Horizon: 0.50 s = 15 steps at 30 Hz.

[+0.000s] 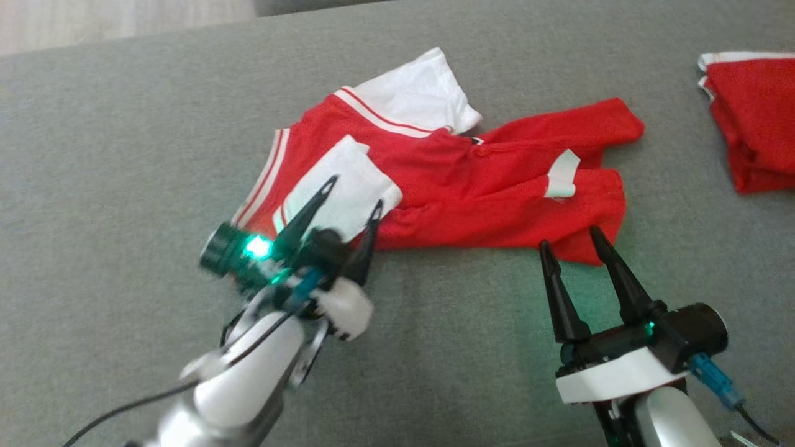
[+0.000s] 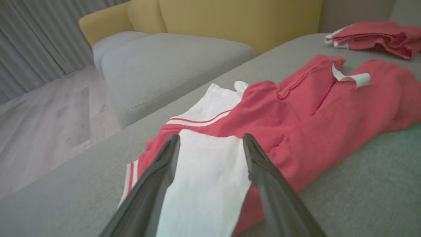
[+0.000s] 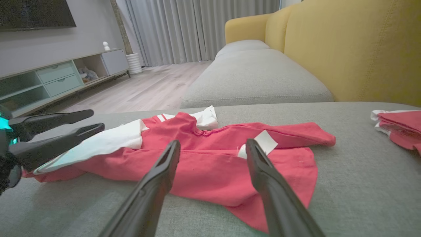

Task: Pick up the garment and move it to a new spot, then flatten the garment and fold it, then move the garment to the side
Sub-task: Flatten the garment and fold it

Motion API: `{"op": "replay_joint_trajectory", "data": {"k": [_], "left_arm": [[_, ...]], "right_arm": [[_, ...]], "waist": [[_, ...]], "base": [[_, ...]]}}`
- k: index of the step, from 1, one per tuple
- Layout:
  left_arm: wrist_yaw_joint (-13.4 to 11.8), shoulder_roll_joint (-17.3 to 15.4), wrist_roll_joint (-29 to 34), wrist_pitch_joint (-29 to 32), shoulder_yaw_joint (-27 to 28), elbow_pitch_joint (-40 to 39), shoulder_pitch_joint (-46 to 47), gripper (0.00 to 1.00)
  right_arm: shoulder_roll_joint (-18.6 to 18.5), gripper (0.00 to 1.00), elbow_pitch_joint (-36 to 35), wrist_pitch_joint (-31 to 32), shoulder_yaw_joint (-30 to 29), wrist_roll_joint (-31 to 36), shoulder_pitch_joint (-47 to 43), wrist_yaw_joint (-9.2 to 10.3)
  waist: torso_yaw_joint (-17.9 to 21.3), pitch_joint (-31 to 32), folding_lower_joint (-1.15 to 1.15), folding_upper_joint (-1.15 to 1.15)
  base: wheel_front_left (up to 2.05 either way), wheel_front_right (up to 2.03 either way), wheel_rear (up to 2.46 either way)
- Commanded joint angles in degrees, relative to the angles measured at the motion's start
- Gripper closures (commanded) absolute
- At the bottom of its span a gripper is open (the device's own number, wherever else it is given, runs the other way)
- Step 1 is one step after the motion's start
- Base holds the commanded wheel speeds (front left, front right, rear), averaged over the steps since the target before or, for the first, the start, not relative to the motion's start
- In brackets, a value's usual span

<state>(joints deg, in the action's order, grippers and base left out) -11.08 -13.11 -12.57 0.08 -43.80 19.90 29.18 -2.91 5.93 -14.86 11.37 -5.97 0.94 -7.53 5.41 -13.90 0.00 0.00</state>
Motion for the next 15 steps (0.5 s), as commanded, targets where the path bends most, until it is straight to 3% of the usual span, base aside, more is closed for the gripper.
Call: {"op": "replay_joint_trajectory", "data": {"k": [1, 8, 15], "left_arm": [[0.0, -0.2, 1.3, 1.9, 0.8, -0.5, 3.5, 0.0], [0.9, 0.4, 5.7, 11.7, -3.4, 5.5, 9.4, 0.0], [1.9, -0.8, 6.6, 13.8, -5.1, 6.1, 9.9, 0.0]], "right_arm": [[-0.7, 0.0, -1.4, -0.1, 1.5, 0.1, 1.6, 0.04], [-0.7, 0.0, -1.1, -0.1, 1.4, 0.0, 1.9, 0.04], [-0.5, 0.0, -1.2, -0.1, 0.9, 0.0, 1.9, 0.04]], "waist": [[1.0, -0.7, 0.0, 0.0], [3.7, -1.6, 0.0, 0.0], [3.8, -2.2, 0.0, 0.0]], "base": [[0.0, 0.0, 0.0], [0.0, 0.0, 0.0], [0.0, 0.0, 0.0]]}}
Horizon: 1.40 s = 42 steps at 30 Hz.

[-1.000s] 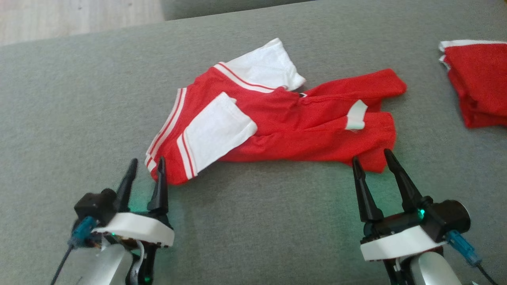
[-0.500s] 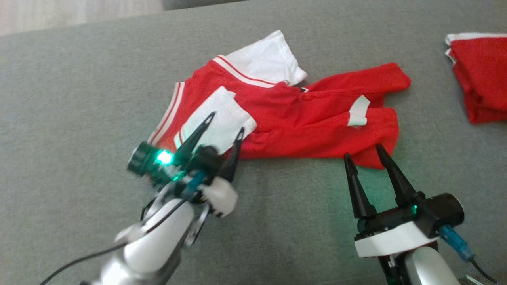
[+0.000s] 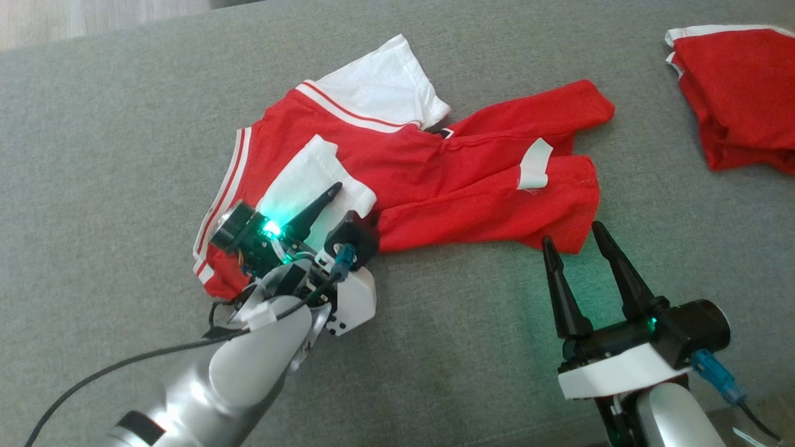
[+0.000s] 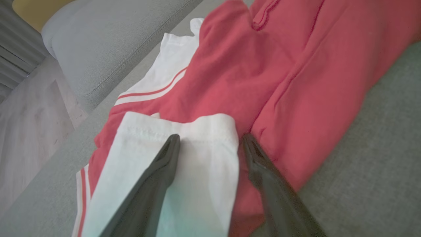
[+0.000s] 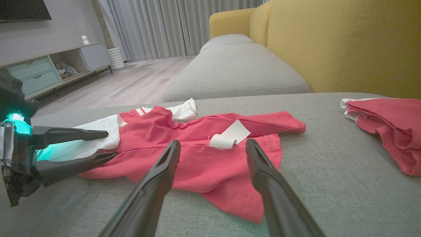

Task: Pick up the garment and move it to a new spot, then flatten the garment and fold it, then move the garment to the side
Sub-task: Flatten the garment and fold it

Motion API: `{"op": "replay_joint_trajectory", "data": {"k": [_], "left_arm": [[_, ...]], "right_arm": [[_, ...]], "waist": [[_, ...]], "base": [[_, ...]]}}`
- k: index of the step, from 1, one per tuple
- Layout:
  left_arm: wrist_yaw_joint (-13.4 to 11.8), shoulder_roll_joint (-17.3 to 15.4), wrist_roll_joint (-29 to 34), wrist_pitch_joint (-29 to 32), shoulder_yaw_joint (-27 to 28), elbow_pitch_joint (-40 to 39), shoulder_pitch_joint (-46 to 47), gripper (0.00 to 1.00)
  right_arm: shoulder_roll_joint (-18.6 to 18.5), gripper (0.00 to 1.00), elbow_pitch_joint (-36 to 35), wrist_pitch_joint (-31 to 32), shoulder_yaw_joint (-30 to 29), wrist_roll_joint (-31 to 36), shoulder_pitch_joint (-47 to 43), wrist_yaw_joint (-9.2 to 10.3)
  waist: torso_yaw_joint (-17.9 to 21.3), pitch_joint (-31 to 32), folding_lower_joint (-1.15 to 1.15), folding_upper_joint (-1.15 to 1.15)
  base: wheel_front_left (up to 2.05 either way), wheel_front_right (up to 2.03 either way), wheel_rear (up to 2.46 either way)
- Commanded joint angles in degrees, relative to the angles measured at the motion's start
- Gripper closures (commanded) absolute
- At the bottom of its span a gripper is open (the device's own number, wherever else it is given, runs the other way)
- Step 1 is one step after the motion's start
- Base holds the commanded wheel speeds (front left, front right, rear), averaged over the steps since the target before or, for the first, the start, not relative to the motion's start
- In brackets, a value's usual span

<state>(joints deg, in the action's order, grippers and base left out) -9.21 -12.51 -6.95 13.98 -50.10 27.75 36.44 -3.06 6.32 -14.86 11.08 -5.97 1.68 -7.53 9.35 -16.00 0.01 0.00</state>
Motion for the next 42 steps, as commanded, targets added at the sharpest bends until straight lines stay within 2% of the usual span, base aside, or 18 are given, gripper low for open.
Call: {"op": "replay_joint_trajectory", "data": {"k": [1, 8, 24, 25, 27, 29, 31, 32, 33, 34, 35, 39, 42], "left_arm": [[0.1, -1.6, 1.3, 0.0, 0.8, -1.9, 2.8, 0.0], [0.2, -2.4, 4.3, 1.3, -2.0, -2.3, 4.2, 0.0], [-2.7, -3.3, 6.2, -0.8, -2.8, -3.0, 6.3, 0.0], [-2.7, -3.4, 6.2, -0.7, -2.8, -3.2, 6.3, 0.06], [-2.6, -3.4, 5.9, -0.4, -2.9, -3.4, 6.2, 0.36], [-2.7, -3.5, 5.6, 0.0, -2.9, -3.9, 6.1, 0.51], [-2.7, -3.5, 5.4, 0.3, -3.0, -4.6, 6.0, 0.55], [-2.7, -3.5, 5.2, 0.4, -3.0, -5.0, 5.9, 0.65], [-2.7, -3.6, 5.0, 0.4, -3.0, -5.4, 5.8, 0.82], [-2.7, -3.6, 5.0, 0.5, -3.1, -5.9, 5.8, 0.94], [-2.7, -3.7, 4.8, 0.5, -3.1, -6.4, 5.7, 1.0], [-3.2, -4.5, 4.5, -0.3, -2.8, -9.5, 5.4, 1.0], [-3.7, -6.5, 4.3, -0.9, -2.1, -12.6, 4.9, 1.0]], "right_arm": [[-0.3, 0.0, -1.6, -0.1, 1.3, 0.0, 1.2, 0.04], [0.0, 0.0, -1.5, -0.1, 1.9, -0.2, 1.8, 0.04], [0.1, 0.0, -1.0, -0.1, 2.3, -0.4, 1.9, 0.04], [0.1, 0.0, -1.0, -0.1, 2.3, -0.4, 1.8, 0.04], [0.1, 0.0, -0.9, -0.1, 2.4, -0.4, 1.8, 0.04], [0.1, 0.0, -0.8, -0.1, 2.4, -0.4, 1.8, 0.04], [0.2, 0.0, -0.7, -0.1, 2.2, -0.3, 1.8, 0.04], [0.2, 0.0, -0.7, -0.1, 2.2, -0.3, 1.8, 0.04], [0.2, 0.0, -0.7, -0.1, 2.1, -0.3, 1.8, 0.04], [0.2, 0.0, -0.8, -0.1, 2.1, -0.2, 1.8, 0.04], [0.2, 0.0, -0.8, -0.1, 2.0, -0.2, 1.7, 0.04], [0.2, 0.0, -0.9, -0.1, 1.4, -0.3, 1.7, 0.04], [0.2, 0.0, -0.8, -0.1, 0.7, -0.5, 1.9, 0.04]], "waist": [[-0.2, -0.2, -0.01, 0.0], [-0.5, -0.5, -0.01, 0.0], [-0.1, -0.1, -0.01, 0.0], [-0.2, 0.0, -0.01, 0.0], [-0.2, 0.0, -0.01, 0.0], [-0.3, 0.1, -0.01, 0.0], [-0.5, 0.1, -0.01, 0.0], [-0.6, 0.1, -0.01, 0.0], [-0.7, 0.1, -0.01, 0.0], [-0.8, 0.1, -0.01, 0.0], [-0.9, 0.2, -0.01, 0.0], [-1.7, 0.2, -0.01, 0.0], [-2.7, 0.0, -0.01, 0.0]], "base": [[0.0, 0.0, 0.0], [0.0, 0.0, 0.0], [0.0, 0.0, 0.0], [0.0, 0.0, 0.0], [0.0, 0.0, 0.0], [0.0, 0.0, 0.0], [0.0, 0.0, 0.0], [0.0, 0.0, 0.0], [0.0, 0.0, 0.0], [0.0, 0.0, 0.0], [0.0, 0.0, 0.0], [0.0, 0.0, 0.0], [0.0, 0.0, 0.0]]}}
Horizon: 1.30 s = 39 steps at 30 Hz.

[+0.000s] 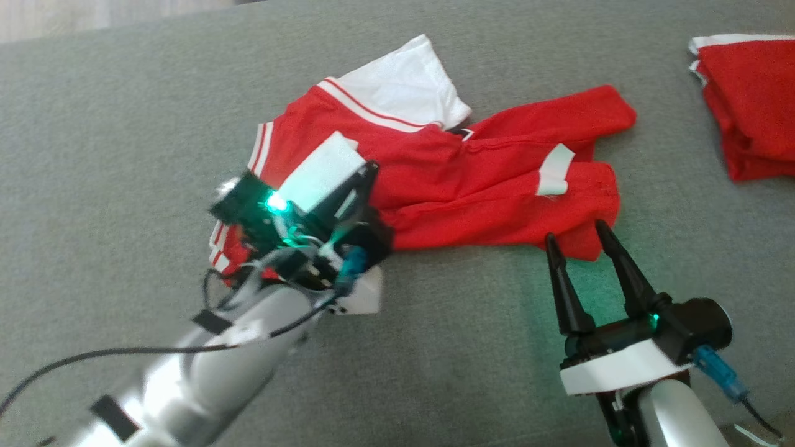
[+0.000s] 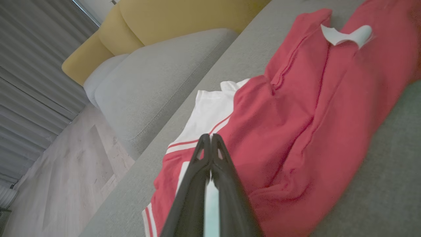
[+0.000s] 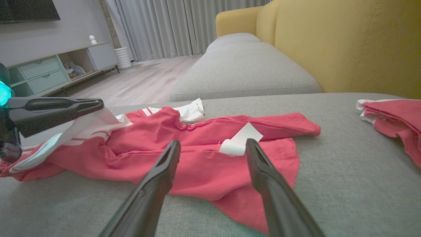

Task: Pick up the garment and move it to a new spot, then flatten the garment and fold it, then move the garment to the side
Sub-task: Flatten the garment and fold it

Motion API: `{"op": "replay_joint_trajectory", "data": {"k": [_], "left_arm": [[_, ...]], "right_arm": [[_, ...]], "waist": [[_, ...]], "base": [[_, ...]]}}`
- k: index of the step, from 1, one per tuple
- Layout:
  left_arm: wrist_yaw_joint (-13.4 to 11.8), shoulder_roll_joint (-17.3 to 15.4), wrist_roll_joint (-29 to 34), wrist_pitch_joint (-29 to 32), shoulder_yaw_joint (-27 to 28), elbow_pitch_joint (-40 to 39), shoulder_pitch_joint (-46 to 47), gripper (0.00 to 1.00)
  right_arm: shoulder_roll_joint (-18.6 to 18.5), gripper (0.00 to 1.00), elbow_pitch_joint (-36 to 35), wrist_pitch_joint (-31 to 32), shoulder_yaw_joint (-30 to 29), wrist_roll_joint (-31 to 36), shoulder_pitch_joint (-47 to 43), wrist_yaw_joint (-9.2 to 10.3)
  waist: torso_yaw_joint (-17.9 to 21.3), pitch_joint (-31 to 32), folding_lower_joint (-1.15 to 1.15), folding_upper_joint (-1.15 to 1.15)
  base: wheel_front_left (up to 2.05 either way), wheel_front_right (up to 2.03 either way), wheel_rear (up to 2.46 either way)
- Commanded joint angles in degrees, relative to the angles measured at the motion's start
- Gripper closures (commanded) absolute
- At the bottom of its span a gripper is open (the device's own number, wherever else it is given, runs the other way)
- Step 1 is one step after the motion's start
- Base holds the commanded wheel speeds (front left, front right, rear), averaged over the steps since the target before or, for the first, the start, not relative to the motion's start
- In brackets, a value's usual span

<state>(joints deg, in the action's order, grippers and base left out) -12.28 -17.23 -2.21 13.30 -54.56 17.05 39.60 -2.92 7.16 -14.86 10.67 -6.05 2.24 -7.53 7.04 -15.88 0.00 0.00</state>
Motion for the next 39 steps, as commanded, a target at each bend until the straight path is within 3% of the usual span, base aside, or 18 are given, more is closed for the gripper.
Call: {"op": "replay_joint_trajectory", "data": {"k": [1, 8, 13, 19, 29, 30, 33, 34, 38, 39], "left_arm": [[-0.8, -2.8, -0.5, -0.4, 2.8, -3.0, 1.5, 1.0], [-2.9, -12.1, -3.4, -2.9, 8.5, -13.4, -1.1, 1.0], [-3.6, -15.4, -5.0, -4.3, 10.9, -16.3, -2.4, 1.0], [-4.4, -16.4, -6.1, -4.3, 12.1, -18.2, -2.8, 1.0], [-4.8, -16.2, -6.2, -5.1, 11.6, -18.2, -3.0, 1.0], [-4.9, -16.3, -6.1, -5.3, 11.5, -18.1, -3.0, 1.0], [-5.0, -16.5, -6.1, -5.6, 11.4, -18.0, -3.2, 1.0], [-5.0, -16.5, -6.1, -5.6, 11.4, -17.9, -3.2, 1.0], [-5.3, -16.8, -6.2, -5.7, 11.5, -17.9, -3.4, 1.0], [-5.4, -16.8, -6.3, -5.7, 11.5, -17.9, -3.4, 1.0]], "right_arm": [[-0.1, 0.0, -1.5, -0.1, 0.8, -0.8, 1.5, 0.04], [-3.9, 0.0, 1.8, -0.1, -1.6, -6.1, 4.4, 0.04], [-6.4, 0.0, 6.1, -0.1, -3.2, -10.8, 6.6, 0.04], [-10.2, 0.0, 12.0, 2.6, -3.9, -17.9, 9.9, 0.04], [-13.0, 0.0, 13.0, 6.9, -1.8, -25.9, 10.8, 0.04], [-13.2, 0.05, 13.0, 7.0, -1.8, -26.1, 10.7, 0.04], [-13.1, 0.55, 12.9, 7.4, -2.1, -27.1, 10.3, 0.04], [-13.0, 0.65, 12.8, 7.8, -2.2, -27.7, 10.1, 0.04], [-13.1, 0.78, 12.0, 10.0, -2.2, -29.4, 9.2, 0.04], [-13.0, 0.95, 11.7, 10.5, -2.2, -30.0, 9.0, 0.04]], "waist": [[-0.7, -0.2, 0.0, 0.0], [-3.6, -1.1, 0.0, 0.0], [-4.5, -1.6, 0.0, 0.0], [-5.8, -2.2, 0.0, 0.0], [-6.8, -1.7, 0.0, 0.0], [-6.8, -1.6, 0.0, 0.0], [-7.0, -1.1, 0.0, 0.0], [-7.0, -0.9, 0.0, 0.0], [-7.1, -0.3, 0.0, 0.0], [-7.1, -0.2, 0.0, 0.0]], "base": [[0.0, 0.0, 0.0], [0.0, 0.0, 0.0], [0.0, 0.0, 0.0], [0.0, 0.0, 0.0], [0.0, 0.0, 0.0], [0.0, 0.0, 0.0], [0.0, 0.0, 0.0], [0.0, 0.0, 0.0], [0.0, 0.0, 0.0], [0.0, 0.0, 0.0]]}}
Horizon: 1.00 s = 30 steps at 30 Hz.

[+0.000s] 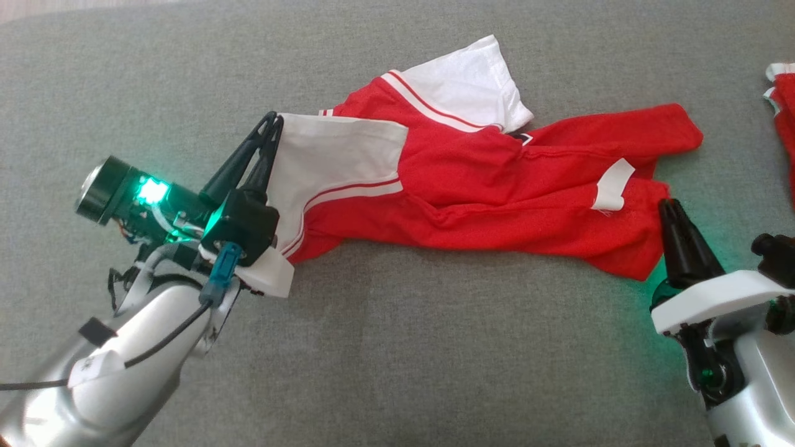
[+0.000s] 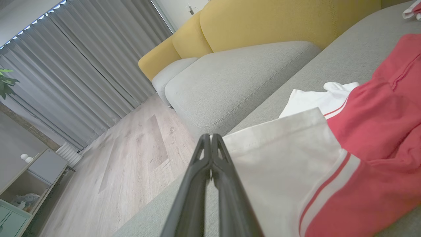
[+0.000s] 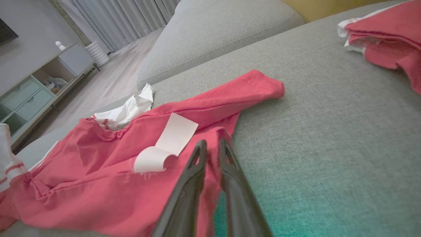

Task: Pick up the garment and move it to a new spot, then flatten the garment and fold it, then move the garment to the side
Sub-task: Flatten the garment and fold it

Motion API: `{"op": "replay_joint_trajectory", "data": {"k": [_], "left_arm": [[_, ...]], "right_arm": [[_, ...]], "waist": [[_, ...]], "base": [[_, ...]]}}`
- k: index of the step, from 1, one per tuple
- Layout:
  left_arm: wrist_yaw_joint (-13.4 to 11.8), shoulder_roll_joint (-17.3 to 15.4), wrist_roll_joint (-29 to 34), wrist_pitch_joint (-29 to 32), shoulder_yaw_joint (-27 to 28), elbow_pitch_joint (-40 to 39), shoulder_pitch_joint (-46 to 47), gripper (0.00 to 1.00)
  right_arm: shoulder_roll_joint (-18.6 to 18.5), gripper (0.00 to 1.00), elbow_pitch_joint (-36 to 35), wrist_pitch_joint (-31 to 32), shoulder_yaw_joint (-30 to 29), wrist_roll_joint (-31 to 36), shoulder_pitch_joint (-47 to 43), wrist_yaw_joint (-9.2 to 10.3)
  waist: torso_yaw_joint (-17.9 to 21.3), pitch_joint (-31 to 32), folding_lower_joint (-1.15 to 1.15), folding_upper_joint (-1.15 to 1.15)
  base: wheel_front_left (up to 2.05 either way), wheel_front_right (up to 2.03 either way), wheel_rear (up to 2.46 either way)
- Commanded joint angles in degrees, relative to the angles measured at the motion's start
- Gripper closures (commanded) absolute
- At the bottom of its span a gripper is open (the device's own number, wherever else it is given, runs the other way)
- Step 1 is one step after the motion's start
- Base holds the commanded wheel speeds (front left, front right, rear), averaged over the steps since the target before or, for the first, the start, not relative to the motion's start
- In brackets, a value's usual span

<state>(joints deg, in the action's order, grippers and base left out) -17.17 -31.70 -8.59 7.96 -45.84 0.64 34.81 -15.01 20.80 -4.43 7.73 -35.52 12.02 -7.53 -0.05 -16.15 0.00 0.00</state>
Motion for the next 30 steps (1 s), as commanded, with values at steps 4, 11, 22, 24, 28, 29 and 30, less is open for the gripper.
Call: {"op": "replay_joint_trajectory", "data": {"k": [4, 11, 22, 24, 28, 29, 30], "left_arm": [[-0.7, -2.5, -0.2, -0.8, 2.9, -1.4, 1.2, 1.0], [-0.2, -4.5, -0.6, -4.0, 4.1, -2.6, 2.0, 1.0], [2.6, -12.7, -2.9, -7.1, 12.6, -10.6, 10.8, 1.0], [3.6, -13.7, -4.0, -7.0, 14.2, -12.1, 13.2, 1.0], [6.3, -14.9, -5.7, -6.2, 16.3, -13.5, 18.8, 1.0], [7.1, -15.0, -5.9, -6.0, 16.6, -13.6, 20.4, 1.0], [7.8, -15.0, -6.0, -5.9, 16.8, -13.4, 22.0, 1.0]], "right_arm": [[-1.4, 1.0, -3.2, 1.1, 0.2, -1.6, -1.6, 0.04], [-4.0, 1.0, -9.8, 1.6, -2.3, -4.0, -1.7, 0.04], [-10.8, 1.0, -27.8, 10.9, -11.1, -6.2, 3.8, 0.04], [-11.8, 1.0, -30.5, 13.0, -12.6, -6.2, 5.7, 0.04], [-13.6, 1.0, -34.0, 16.5, -14.5, -5.8, 11.0, 0.04], [-14.2, 1.0, -34.4, 17.1, -14.6, -5.4, 12.7, 0.04], [-14.8, 1.0, -34.6, 17.7, -14.3, -4.9, 14.4, 0.04]], "waist": [[-0.1, 1.0, 0.0, 0.0], [0.5, 4.2, 0.0, 0.0], [1.7, 9.1, 0.0, 0.0], [1.8, 9.5, 0.0, 0.0], [2.1, 9.7, 0.0, 0.0], [2.2, 9.6, 0.0, 0.0], [2.2, 9.5, 0.0, 0.0]], "base": [[0.0, 0.0, 0.0], [0.0, 0.0, 0.0], [0.0, 0.0, 0.0], [0.0, 0.0, 0.0], [0.0, 0.0, 0.0], [0.0, 0.0, 0.0], [0.0, 0.0, 0.0]]}}
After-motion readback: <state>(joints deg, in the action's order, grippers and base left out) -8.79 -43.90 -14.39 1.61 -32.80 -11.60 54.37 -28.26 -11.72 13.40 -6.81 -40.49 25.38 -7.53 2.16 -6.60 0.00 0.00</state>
